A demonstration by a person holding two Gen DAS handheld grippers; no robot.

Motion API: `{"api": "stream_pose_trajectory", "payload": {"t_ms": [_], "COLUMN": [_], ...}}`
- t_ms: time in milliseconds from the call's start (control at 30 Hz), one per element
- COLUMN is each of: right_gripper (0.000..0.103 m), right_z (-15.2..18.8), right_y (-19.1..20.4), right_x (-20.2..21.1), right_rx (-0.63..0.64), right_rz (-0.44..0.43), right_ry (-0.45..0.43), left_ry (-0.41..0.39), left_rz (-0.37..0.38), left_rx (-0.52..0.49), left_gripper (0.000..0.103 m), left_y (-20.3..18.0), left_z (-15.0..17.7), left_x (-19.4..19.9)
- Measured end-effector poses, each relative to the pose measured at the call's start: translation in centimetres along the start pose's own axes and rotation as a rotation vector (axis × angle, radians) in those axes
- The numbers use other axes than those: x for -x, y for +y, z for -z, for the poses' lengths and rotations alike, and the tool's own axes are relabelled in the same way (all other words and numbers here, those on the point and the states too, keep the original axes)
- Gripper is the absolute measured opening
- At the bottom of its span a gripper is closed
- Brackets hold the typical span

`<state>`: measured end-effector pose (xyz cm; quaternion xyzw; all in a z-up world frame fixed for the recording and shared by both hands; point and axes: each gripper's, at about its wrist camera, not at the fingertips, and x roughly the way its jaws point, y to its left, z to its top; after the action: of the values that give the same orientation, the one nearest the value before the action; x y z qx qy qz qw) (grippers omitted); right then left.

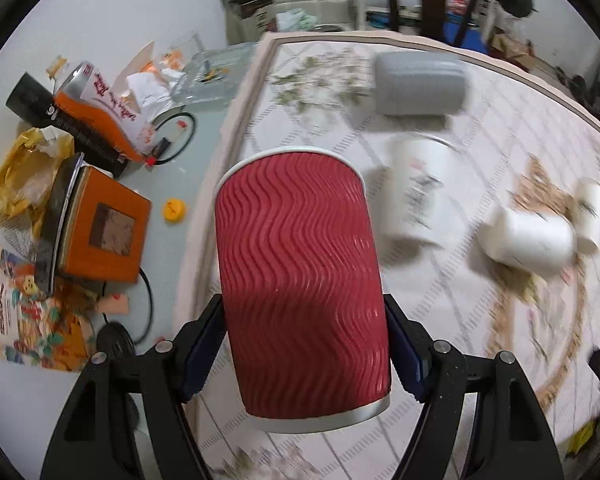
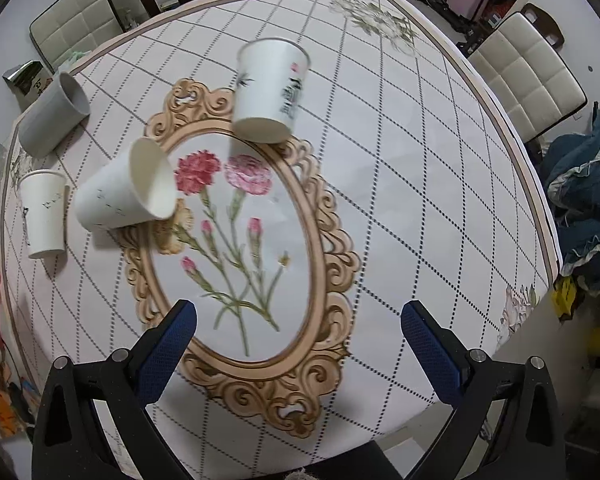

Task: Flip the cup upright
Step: 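Lift the red cup off the table with the left gripper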

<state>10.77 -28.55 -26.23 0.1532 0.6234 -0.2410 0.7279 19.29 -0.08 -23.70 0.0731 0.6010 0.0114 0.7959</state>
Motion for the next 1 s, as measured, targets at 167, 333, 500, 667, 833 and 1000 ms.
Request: {"api": "stream_pose_trajectory", "payload": {"t_ms": [167, 333, 500, 667, 833, 1000], "right_gripper": [0.103, 0.103, 0.103, 0.103, 0.103, 0.103], "right_z": [0.4, 0.7, 1.0, 1.2, 1.2, 0.9], "right_y": [-2.6, -6.0, -9.5, -12.3, -13.7, -13.6], "right_x": [-1.7, -3.4, -4.6, -5.2, -5.5, -5.3], "right_rx": [0.007, 0.003, -0.014, -0.038, -0.043, -0.034], "right_rz": [-0.014, 0.013, 0.053, 0.080, 0.085, 0.080], "right_ry": [0.001, 0.005, 0.010, 0.017, 0.018, 0.008], "left_ry": [0.001, 0.029, 0.061, 0.121, 0.183, 0.200], "left_rz": [0.070, 0.116, 0.151, 0.166, 0.166, 0.175], "left_rx": [-0.058, -0.110, -0.152, -0.174, -0.160, -0.155], "left_gripper": [0.073, 0.073, 0.073, 0.073, 0.073, 0.086], "left_y": [-6.2, -11.6, -15.9, -18.3, -18.8, -18.8], "left_z": [3.0, 4.6, 6.4, 8.5, 9.3, 9.5], "left_x": [2.2, 1.4, -0.5, -2.6, -4.0, -4.5]}}
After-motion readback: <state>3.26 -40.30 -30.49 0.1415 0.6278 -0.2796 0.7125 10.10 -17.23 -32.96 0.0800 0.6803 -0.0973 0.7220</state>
